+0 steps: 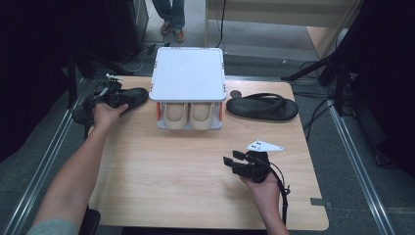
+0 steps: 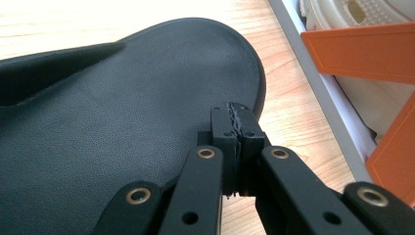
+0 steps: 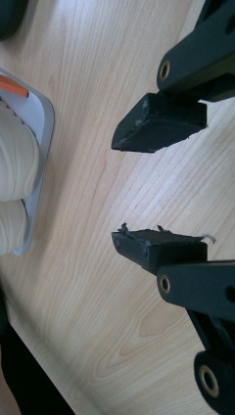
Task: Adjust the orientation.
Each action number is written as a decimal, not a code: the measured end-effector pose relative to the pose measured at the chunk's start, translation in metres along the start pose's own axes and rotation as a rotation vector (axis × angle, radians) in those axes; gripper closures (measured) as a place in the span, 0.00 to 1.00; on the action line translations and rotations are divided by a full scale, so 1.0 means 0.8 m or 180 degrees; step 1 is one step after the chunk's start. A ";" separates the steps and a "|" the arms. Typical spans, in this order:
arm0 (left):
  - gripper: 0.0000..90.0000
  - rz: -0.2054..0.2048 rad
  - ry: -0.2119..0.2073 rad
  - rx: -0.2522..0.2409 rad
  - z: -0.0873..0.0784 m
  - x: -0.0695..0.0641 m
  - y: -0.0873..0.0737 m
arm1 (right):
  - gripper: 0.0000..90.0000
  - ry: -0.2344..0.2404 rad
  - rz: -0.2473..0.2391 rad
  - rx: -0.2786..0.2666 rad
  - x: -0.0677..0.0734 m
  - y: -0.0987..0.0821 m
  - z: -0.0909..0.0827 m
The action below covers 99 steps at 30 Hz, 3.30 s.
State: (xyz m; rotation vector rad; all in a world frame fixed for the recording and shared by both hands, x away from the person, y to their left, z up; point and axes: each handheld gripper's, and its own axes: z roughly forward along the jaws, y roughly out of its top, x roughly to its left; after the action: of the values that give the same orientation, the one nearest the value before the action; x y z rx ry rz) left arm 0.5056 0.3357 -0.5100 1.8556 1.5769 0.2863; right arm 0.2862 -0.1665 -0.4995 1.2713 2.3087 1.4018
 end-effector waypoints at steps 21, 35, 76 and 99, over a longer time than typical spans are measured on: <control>1.00 0.0185 -0.0124 0.0077 -0.023 -0.030 -0.042 | 0.58 0.0023 -0.0030 0.0004 0.003 0.003 0.004; 1.00 0.0166 -0.0255 0.0149 -0.045 -0.038 -0.076 | 0.58 0.0109 -0.0076 -0.0005 0.003 0.015 0.013; 1.00 -0.0006 -0.0308 0.0112 -0.108 -0.009 -0.141 | 0.59 0.0274 -0.0172 0.0056 0.009 0.034 0.038; 0.59 -0.0165 -0.0169 -0.0165 -0.118 0.013 -0.104 | 0.59 0.0152 -0.0093 0.0040 0.005 0.023 0.024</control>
State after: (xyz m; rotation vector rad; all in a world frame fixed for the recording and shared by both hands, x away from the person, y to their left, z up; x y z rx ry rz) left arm 0.3892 0.3817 -0.4937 1.7662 1.5647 0.2505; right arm 0.3039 -0.1474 -0.4945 1.2154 2.3607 1.4256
